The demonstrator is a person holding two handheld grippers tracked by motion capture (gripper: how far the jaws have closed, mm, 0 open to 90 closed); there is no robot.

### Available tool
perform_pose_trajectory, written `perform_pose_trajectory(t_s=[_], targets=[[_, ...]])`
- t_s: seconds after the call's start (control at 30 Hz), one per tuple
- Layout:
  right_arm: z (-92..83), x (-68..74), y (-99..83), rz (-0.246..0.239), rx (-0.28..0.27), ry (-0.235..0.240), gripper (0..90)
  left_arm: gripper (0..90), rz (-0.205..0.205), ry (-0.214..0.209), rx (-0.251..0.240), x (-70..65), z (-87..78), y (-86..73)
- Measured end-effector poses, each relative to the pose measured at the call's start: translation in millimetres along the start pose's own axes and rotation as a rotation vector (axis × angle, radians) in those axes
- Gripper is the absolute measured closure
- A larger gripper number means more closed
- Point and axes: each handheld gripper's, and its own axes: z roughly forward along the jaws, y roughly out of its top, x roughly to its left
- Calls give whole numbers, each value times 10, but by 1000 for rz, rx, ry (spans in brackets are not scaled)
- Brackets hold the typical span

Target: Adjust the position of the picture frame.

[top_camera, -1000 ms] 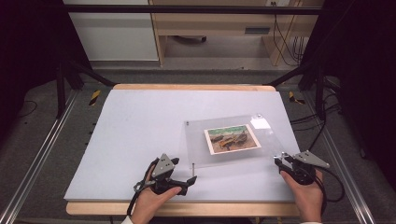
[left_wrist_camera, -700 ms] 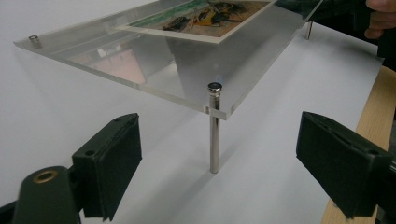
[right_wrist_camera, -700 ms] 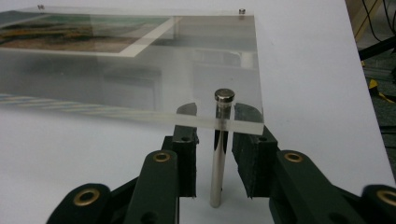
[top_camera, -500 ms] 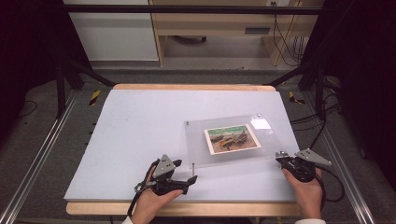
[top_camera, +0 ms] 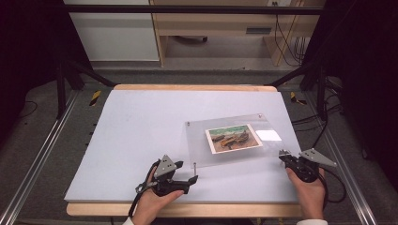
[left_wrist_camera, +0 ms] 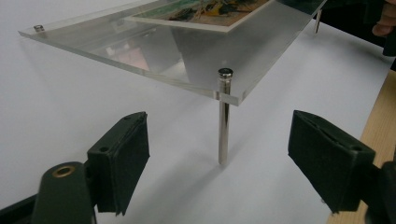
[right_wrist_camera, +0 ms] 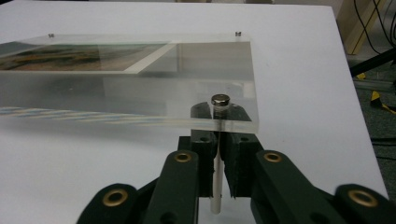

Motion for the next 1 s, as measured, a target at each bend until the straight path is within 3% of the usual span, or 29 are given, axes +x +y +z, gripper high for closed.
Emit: perform_pose_trajectory(t_s=[0.3, 0.43, 0.53, 0.57, 0.63, 0.7, 0.8, 1.0], targets=[[-42, 26, 59, 1, -23, -2, 851, 268, -3, -1, -9, -6, 36, -8], [-91, 77, 102, -1, -26, -1, 852, 403, -16, -5, -30, -2, 78, 1], [-102, 90, 109, -6, -30, -2, 852, 444, -30, -7, -54, 7, 101, 6], [-114, 105, 111, -1, -25, 2, 852, 584, -32, -15, -70, 10, 103, 10], [-114, 102, 111, -6, -24, 1, 852, 606, -26, -9, -96, 2, 99, 26], [-109, 102, 104, -11, -18, -8, 852, 689, -22, -21, -117, -7, 92, 41], [-116, 106, 91, 7, -10, 2, 853, 792, -58, -15, -150, 16, 82, 43], [-113, 102, 77, 5, -4, 7, 852, 842, -87, -27, -158, 48, 83, 31]])
